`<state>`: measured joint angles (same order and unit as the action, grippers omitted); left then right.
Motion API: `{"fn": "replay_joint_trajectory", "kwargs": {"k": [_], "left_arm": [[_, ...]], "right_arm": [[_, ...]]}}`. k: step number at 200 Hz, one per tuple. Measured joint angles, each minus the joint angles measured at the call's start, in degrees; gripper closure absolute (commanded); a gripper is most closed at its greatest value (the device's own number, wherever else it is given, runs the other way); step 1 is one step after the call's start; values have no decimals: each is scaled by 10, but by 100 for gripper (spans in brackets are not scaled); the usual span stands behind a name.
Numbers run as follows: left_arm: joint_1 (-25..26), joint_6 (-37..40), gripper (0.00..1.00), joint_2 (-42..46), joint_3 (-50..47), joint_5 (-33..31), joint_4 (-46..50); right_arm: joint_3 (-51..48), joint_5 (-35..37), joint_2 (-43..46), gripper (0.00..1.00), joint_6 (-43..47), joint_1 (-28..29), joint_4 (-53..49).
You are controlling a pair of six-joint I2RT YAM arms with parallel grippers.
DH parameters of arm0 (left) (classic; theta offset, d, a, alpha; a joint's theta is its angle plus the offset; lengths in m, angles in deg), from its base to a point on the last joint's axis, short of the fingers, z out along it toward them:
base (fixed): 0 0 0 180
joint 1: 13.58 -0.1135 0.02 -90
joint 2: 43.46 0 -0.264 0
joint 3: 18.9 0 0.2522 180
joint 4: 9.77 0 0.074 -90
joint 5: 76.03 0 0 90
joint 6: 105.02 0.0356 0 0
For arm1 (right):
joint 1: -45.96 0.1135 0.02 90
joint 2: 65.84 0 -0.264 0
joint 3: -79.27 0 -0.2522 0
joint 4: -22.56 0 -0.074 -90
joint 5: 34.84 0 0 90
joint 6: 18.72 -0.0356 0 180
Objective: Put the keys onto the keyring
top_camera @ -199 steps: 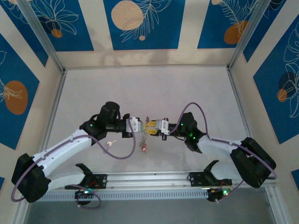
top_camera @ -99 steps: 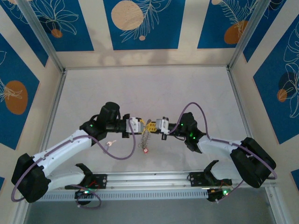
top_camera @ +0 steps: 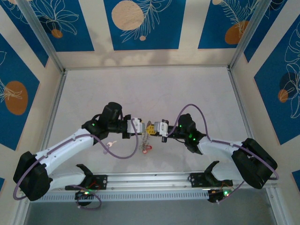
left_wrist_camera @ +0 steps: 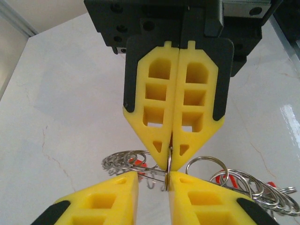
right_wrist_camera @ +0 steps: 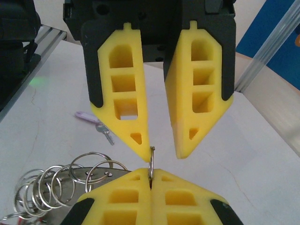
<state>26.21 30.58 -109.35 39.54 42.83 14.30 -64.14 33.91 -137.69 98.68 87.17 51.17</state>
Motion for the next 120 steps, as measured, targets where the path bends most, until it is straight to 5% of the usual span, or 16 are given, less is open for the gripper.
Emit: {"fn": "replay_joint_trajectory", "kwargs": {"k": [120], "left_arm": [[2, 7, 80, -18, 0, -5, -7]], "right_arm": [[2, 19, -5, 100, -10, 3, 0]]}}
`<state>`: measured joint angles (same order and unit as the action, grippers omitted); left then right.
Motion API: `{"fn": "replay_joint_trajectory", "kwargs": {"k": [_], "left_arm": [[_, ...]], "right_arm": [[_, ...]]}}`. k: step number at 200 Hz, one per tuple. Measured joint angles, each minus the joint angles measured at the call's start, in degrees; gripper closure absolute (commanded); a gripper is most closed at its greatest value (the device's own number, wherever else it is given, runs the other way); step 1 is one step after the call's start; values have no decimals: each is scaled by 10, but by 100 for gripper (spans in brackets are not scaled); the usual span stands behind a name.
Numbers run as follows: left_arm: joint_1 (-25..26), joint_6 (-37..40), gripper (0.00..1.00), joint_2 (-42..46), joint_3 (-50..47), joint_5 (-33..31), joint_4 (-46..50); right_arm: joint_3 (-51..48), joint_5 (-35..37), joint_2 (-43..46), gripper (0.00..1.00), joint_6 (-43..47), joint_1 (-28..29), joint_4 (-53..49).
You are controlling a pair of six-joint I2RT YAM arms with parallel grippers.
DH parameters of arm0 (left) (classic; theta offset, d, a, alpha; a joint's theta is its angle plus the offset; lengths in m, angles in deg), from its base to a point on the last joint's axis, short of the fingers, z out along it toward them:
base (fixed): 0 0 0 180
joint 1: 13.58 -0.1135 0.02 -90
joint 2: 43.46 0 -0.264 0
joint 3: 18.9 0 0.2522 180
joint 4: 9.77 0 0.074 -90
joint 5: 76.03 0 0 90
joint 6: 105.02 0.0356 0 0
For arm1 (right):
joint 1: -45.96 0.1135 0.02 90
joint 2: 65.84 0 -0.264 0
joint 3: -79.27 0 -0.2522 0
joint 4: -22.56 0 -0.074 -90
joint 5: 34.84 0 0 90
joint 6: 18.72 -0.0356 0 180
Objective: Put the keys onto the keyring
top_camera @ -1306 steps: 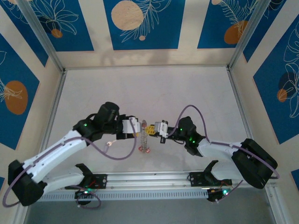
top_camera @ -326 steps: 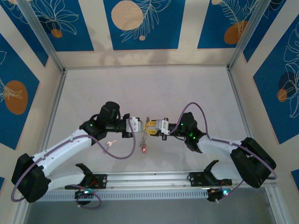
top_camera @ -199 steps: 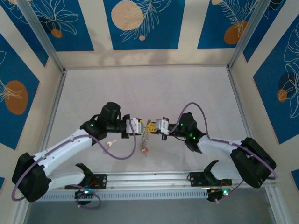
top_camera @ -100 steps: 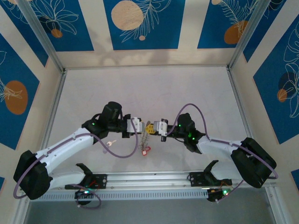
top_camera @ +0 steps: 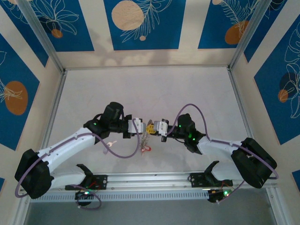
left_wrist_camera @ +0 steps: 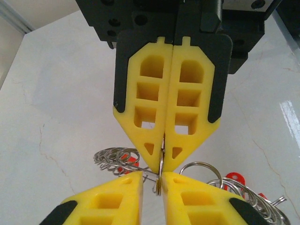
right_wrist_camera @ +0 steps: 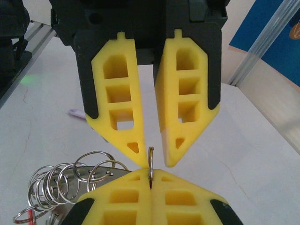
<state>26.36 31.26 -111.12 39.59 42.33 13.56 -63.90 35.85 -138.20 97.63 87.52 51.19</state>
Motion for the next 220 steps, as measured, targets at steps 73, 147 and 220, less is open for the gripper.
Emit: {"fn": "replay_joint_trajectory", "kwargs": {"k": [73, 147, 220], "left_arm": [[3, 6, 100, -11, 0, -11, -5], [-1, -3, 100, -15, 2, -3, -8], [-115, -24, 100, 40, 6, 53, 26]], "right_arm": [[0, 22, -10, 100, -13, 0, 6], [-12, 21, -2, 56, -20, -21, 32], [-24, -57, 74, 44, -39, -59, 9]]}}
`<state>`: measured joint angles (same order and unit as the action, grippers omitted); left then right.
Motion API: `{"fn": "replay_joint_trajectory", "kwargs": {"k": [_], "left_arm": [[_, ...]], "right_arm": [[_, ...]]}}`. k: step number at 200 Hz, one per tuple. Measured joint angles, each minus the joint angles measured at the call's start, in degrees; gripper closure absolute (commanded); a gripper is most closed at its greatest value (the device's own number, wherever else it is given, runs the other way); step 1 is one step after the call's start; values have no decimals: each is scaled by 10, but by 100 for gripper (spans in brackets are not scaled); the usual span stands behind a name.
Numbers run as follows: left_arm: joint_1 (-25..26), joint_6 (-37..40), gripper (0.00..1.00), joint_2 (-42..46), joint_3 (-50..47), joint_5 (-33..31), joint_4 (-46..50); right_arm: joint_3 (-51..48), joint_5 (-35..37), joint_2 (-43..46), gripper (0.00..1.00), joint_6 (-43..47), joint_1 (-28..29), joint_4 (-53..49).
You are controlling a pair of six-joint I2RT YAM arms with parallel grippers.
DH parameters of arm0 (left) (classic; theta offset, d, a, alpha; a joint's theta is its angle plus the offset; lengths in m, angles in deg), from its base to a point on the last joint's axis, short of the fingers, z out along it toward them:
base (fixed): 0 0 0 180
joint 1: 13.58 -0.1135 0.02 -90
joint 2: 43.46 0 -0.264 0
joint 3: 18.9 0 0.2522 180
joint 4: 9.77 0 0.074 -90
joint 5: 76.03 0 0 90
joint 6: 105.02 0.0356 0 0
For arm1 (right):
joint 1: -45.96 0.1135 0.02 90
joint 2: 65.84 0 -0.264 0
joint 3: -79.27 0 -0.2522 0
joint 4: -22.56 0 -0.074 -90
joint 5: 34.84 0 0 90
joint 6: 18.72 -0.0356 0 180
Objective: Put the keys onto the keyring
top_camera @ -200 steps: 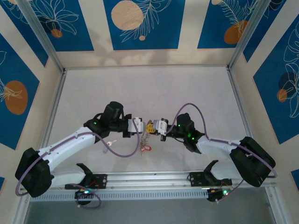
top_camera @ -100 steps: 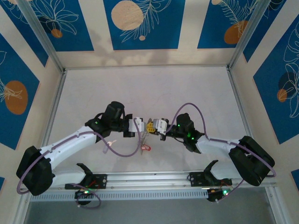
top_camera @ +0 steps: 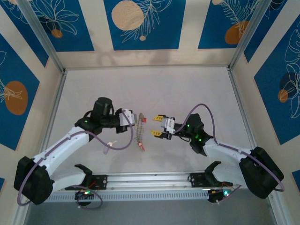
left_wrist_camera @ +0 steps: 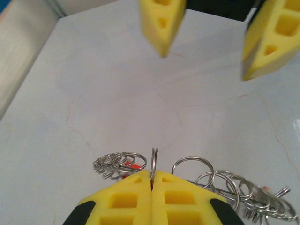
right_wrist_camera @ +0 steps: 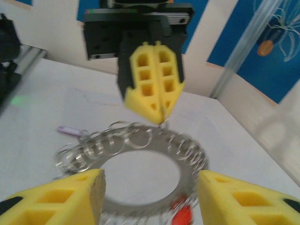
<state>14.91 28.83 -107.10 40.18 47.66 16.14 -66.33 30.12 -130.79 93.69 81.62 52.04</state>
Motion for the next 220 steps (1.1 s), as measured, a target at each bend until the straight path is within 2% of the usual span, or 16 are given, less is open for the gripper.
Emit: {"fn": "replay_joint_trajectory", "kwargs": {"k": [24, 52, 134, 167, 220], "left_arm": [[-33, 2, 100, 23, 5, 23, 15], [-61, 0, 100, 43, 5, 40, 25], [-134, -91, 100, 72, -35, 20, -31], [-168, -121, 100, 70, -35, 11, -55], [-188, -155, 100, 60, -38, 4, -90]], "right_arm": [[5, -39, -5, 44, -6, 3, -26], [26, -37, -39, 45, -6, 41, -52], [113, -50, -233, 53, 49, 131, -83], [148, -46, -310, 54, 59, 177, -56], [199, -22, -414, 52, 20, 219, -4]]}}
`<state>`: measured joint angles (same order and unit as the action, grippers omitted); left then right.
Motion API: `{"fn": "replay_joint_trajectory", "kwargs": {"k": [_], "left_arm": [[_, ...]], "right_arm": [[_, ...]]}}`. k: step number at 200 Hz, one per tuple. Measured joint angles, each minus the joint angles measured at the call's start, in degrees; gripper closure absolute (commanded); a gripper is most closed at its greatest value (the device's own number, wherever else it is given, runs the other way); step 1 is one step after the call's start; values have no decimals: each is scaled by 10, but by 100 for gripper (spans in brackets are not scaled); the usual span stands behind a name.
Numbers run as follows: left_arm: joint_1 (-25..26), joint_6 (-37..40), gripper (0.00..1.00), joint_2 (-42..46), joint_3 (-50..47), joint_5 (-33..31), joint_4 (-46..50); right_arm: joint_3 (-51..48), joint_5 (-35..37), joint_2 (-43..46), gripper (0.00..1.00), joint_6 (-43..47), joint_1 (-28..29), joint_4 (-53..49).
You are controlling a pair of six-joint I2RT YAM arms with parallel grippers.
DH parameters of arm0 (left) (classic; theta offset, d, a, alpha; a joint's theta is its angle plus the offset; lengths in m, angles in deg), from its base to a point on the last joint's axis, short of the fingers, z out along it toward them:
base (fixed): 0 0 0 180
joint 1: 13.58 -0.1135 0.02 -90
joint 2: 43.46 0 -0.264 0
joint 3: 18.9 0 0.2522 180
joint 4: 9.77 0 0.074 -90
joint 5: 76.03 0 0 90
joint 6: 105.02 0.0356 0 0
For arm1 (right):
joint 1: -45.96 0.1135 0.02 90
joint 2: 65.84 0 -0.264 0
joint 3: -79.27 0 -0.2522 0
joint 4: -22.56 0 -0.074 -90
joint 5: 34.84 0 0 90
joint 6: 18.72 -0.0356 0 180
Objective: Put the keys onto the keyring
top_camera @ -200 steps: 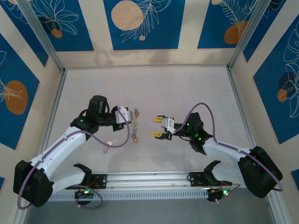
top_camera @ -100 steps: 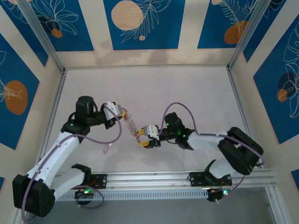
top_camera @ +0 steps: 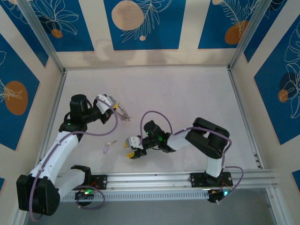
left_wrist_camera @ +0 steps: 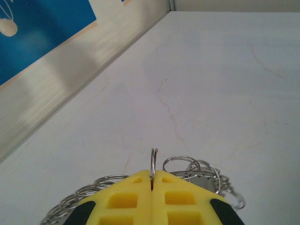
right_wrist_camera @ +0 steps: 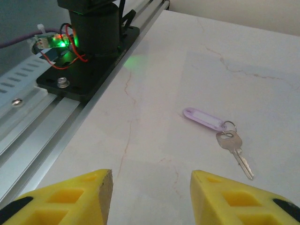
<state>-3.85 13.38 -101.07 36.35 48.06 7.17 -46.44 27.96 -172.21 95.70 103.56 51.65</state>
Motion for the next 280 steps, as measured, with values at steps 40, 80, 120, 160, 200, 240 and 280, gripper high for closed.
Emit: {"fn": "replay_joint_trajectory", "kwargs": {"k": [40, 80, 120, 160, 200, 240, 280], "left_arm": [[-11, -25, 100, -1, -14, -14, -18], [-14, -30, 100, -10, -23, -27, -21], [-15, -32, 100, -10, -23, -56, -21], [-33, -57, 100, -11, -23, -105, -21], [-48, -71, 100, -19, -23, -124, -19], [-49, -71, 100, -19, -24, -128, -18], [-49, -71, 100, -19, -24, -132, -18]], "right_arm": [[57, 17, -50, 55, -38, 13, 4], [115, 43, -105, 51, -52, 27, -5], [168, 100, -144, 49, -88, 39, -21], [236, 218, -165, 49, -166, 73, -78], [300, 342, -177, 42, -226, 115, -165], [290, 428, -179, 49, -237, 136, -196], [195, 472, -111, 53, -272, 111, -186]]}}
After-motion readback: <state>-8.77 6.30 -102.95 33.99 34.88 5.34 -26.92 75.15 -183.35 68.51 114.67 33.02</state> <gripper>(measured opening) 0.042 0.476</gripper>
